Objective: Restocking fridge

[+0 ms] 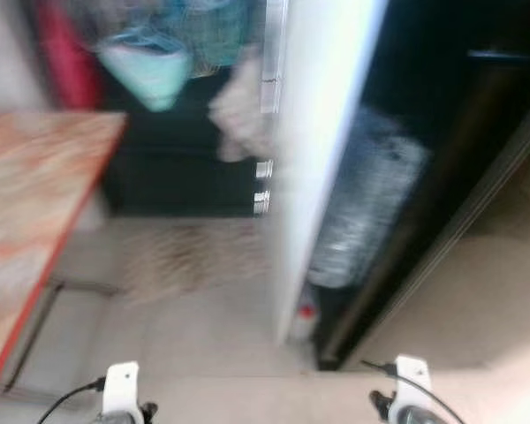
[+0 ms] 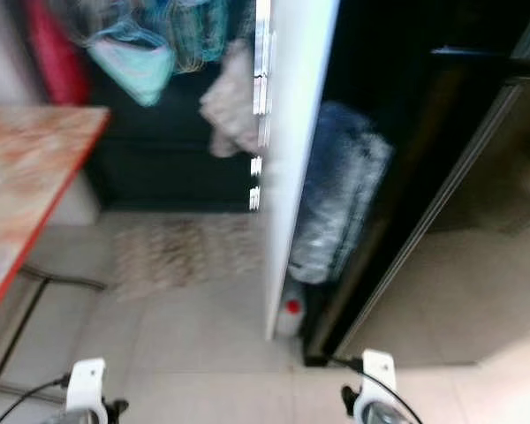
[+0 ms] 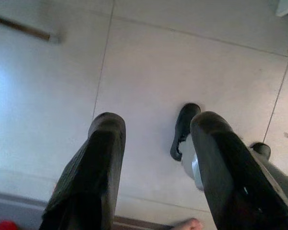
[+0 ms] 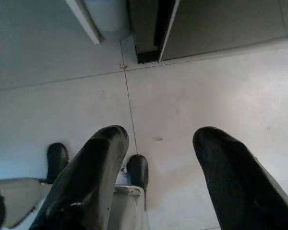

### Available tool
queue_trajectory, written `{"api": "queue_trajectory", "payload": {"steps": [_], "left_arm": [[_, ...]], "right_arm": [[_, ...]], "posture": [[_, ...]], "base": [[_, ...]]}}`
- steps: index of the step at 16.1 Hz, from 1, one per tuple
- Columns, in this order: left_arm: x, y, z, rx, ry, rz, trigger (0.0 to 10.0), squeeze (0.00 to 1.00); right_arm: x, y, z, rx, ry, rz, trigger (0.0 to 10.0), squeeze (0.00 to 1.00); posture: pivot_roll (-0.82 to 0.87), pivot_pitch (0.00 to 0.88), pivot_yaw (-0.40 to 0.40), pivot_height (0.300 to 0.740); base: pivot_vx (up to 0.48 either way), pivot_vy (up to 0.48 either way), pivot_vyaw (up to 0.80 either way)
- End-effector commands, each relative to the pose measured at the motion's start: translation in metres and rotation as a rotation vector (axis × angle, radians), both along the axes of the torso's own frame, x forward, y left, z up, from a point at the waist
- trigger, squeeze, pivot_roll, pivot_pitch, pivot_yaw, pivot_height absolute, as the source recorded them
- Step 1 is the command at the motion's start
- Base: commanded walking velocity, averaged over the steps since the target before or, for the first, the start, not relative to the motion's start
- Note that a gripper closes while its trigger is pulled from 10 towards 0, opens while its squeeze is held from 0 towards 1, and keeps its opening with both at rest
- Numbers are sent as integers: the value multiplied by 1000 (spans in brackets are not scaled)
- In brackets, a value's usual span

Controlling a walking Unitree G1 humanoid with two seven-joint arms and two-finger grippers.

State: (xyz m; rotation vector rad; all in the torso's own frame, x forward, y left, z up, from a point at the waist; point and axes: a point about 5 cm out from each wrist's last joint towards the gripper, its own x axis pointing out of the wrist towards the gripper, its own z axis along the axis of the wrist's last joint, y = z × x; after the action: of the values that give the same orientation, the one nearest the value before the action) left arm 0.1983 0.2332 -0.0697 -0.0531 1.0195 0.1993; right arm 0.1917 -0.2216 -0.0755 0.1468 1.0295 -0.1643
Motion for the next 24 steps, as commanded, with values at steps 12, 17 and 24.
{"api": "queue_trajectory", "payload": {"steps": [12,17,24], "left_arm": [[-2,0,-1,18,16,-8,10000,0],[-2,1,-1,22,8,-5,10000,0],[6,7,7,94,-147,102,10000,0]], "right_arm": [[2,1,1,-6,-6,47,10000,0],[2,1,1,-2,-18,23,10000,0],[10,-2,9,-2,-237,-195,10000,0]], "posture": [[0,0,-54,740],[-3,0,-52,740],[5,0,-43,740]], "base": [[0,0,800],[0,0,800],[0,0,457]]}}
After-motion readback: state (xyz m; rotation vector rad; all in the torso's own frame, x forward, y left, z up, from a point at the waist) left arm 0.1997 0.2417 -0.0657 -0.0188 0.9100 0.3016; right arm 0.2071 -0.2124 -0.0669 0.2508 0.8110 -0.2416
